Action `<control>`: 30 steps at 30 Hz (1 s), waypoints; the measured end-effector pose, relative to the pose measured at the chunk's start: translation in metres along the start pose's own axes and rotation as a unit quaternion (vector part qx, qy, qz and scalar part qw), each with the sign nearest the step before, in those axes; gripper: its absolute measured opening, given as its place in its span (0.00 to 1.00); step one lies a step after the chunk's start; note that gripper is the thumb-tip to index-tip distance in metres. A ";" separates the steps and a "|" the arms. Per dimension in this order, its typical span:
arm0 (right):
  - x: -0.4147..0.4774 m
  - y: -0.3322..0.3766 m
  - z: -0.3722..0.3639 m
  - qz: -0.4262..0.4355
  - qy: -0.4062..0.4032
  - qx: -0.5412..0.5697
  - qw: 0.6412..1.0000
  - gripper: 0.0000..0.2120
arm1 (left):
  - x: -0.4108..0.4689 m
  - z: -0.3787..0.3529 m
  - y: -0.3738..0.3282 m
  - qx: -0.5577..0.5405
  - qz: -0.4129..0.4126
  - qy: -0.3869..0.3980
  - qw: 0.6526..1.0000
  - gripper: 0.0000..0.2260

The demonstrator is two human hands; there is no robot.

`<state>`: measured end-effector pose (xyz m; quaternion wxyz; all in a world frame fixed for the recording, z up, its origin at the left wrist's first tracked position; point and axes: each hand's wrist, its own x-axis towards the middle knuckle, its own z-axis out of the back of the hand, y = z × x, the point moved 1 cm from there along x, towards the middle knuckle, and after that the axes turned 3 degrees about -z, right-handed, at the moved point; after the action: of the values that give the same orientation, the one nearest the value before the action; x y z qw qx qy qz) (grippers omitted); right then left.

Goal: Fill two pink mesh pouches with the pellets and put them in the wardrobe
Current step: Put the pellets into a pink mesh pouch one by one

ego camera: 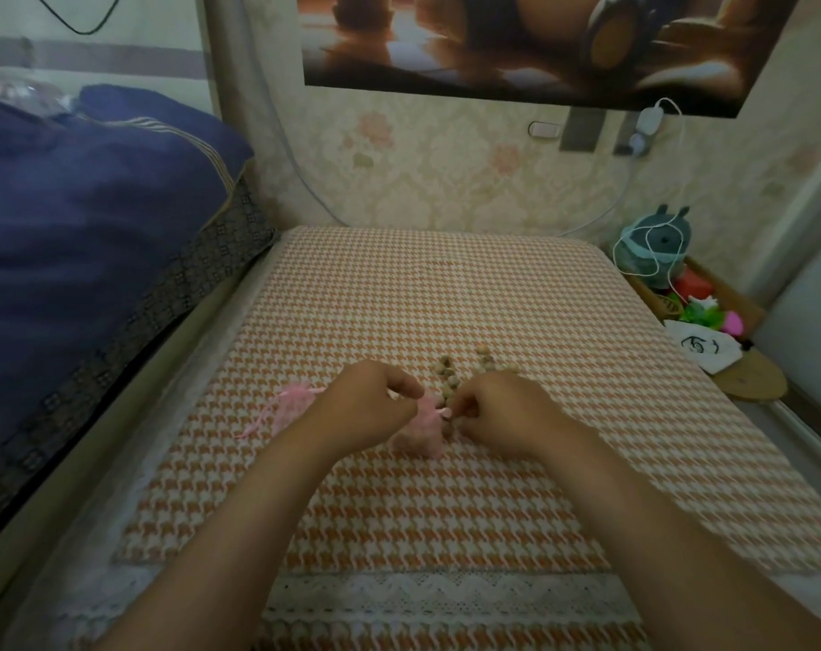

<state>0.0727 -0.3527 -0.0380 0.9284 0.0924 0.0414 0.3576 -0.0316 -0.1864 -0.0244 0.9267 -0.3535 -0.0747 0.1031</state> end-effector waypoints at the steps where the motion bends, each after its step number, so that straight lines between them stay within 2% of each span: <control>1: 0.000 0.000 0.003 -0.006 -0.021 0.024 0.999 0.07 | 0.000 0.000 0.001 -0.005 -0.001 0.001 1.000 0.11; 3: -0.003 0.001 0.013 -0.010 -0.079 0.113 0.990 0.06 | 0.000 0.001 0.002 -0.008 -0.006 -0.001 1.000 0.11; 5: -0.008 0.008 0.023 -0.001 -0.129 0.220 0.967 0.05 | 0.000 0.000 0.001 -0.010 -0.016 -0.004 1.000 0.12; 7: -0.014 0.017 0.029 0.027 -0.141 0.276 0.950 0.05 | -0.001 -0.002 -0.002 -0.020 -0.023 -0.008 1.000 0.11; 11: -0.019 0.026 0.025 0.078 -0.118 0.209 0.968 0.04 | -0.002 -0.006 -0.005 -0.037 -0.029 0.000 0.999 0.10; 16: -0.012 0.019 0.018 0.070 -0.098 0.119 0.985 0.07 | -0.003 -0.009 -0.002 -0.058 -0.022 0.005 0.998 0.10; 22: -0.019 0.012 0.023 0.050 -0.029 0.099 0.993 0.14 | 0.002 -0.011 -0.004 -0.068 -0.035 0.014 0.997 0.09; 26: -0.027 0.000 0.030 0.034 -0.048 0.133 0.989 0.15 | 0.006 -0.014 -0.009 -0.106 -0.058 0.003 0.993 0.08; 30: -0.032 -0.017 0.031 0.018 -0.077 0.137 0.987 0.16 | 0.014 -0.018 -0.006 -0.115 -0.035 -0.040 0.992 0.06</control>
<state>0.0647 -0.3911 -0.0103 0.9009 0.2465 0.0166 0.3569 -0.0137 -0.1992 -0.0326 0.8791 -0.4508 -0.1355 0.0748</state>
